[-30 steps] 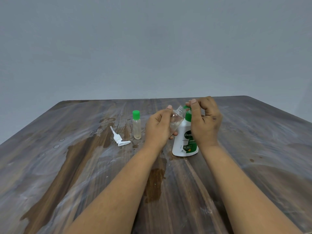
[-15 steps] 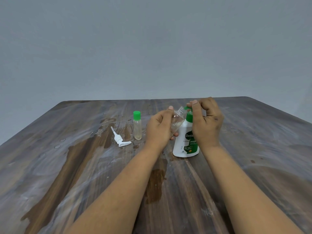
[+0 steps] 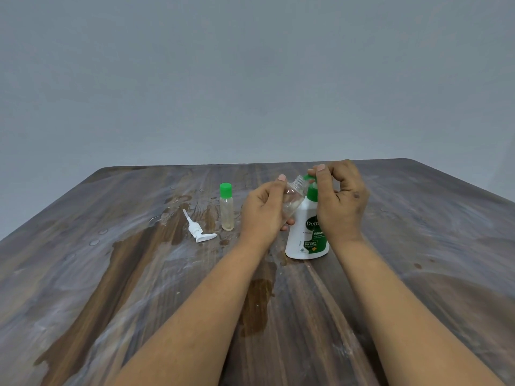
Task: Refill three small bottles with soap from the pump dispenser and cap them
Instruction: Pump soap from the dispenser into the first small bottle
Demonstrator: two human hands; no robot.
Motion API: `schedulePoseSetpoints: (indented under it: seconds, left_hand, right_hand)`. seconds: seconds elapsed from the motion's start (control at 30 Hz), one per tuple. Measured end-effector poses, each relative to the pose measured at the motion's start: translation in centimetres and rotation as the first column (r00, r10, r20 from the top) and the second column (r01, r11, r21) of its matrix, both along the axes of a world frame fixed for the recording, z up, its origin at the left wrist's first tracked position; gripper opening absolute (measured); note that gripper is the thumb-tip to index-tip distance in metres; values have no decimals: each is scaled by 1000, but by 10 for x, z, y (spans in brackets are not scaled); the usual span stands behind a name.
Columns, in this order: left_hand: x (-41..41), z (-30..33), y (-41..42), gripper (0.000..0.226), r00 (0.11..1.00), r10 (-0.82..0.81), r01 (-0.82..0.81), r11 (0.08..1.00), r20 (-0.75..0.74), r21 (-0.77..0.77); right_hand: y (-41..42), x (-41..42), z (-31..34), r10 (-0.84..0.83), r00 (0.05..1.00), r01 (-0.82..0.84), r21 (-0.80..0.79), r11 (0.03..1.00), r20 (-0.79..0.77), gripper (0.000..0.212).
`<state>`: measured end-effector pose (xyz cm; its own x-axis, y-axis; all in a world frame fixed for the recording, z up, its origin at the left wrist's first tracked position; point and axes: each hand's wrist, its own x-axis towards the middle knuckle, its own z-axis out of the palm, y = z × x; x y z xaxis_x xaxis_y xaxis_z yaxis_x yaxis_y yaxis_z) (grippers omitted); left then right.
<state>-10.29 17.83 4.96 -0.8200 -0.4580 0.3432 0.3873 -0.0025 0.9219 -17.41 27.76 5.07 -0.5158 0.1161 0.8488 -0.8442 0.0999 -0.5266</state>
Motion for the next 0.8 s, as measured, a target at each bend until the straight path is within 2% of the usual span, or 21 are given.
schedulePoseSetpoints:
  seconds: [0.8]
  left_hand:
    - [1,0,0,42,1000,5,-5,1000,3,19]
  right_hand:
    - [0,-1,-2,9,1000,-8,-24,1000,17,22]
